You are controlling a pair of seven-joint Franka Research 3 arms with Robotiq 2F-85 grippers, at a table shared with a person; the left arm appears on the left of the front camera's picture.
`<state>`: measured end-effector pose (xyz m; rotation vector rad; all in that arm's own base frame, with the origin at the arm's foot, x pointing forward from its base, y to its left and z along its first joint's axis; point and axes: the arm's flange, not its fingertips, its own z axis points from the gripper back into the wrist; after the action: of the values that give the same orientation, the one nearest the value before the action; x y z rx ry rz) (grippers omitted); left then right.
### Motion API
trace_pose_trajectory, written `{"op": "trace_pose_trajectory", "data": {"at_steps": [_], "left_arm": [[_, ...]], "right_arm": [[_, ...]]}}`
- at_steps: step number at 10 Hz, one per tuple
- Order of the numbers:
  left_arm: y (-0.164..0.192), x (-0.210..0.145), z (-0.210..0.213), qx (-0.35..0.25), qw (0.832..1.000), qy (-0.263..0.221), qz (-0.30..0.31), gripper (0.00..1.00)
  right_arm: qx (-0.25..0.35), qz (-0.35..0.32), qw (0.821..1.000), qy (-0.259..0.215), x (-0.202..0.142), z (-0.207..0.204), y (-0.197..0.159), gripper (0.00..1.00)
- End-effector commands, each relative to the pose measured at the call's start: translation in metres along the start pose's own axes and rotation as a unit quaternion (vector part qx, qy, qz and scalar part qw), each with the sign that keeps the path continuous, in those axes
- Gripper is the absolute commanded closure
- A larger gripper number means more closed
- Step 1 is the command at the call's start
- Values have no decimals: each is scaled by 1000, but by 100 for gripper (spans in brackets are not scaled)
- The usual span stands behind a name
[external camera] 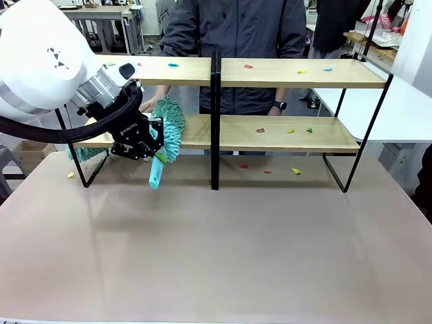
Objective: Clean the shelves.
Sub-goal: Clean a randomly selected level of the Shelf with the Duster.
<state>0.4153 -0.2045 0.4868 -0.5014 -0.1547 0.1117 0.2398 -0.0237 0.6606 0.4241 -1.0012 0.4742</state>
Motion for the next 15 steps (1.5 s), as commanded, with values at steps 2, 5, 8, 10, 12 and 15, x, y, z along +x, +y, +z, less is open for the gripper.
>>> {"op": "trace_pose_trajectory", "data": {"at_steps": [2,5,8,10,12,15], "left_arm": [[3,2,1,-10,1000,-19,-5,88],[3,2,1,-10,1000,-19,-5,88],[2,-1,3,6,999,-36,-2,88],[6,-7,8,8,998,-65,1,88],[18,-9,6,56,993,-85,60,88],[31,-5,13,86,985,-95,117,88]], "right_arm": [[0,-1,1000,-1,-1,0,0,0],[0,-1,1000,-1,-1,0,0,0],[0,-1,1000,-1,-1,0,0,0],[0,-1,1000,-1,-1,0,0,0],[0,-1,1000,-1,-1,0,0,0],[0,-1,1000,-1,-1,0,0,0]]}}
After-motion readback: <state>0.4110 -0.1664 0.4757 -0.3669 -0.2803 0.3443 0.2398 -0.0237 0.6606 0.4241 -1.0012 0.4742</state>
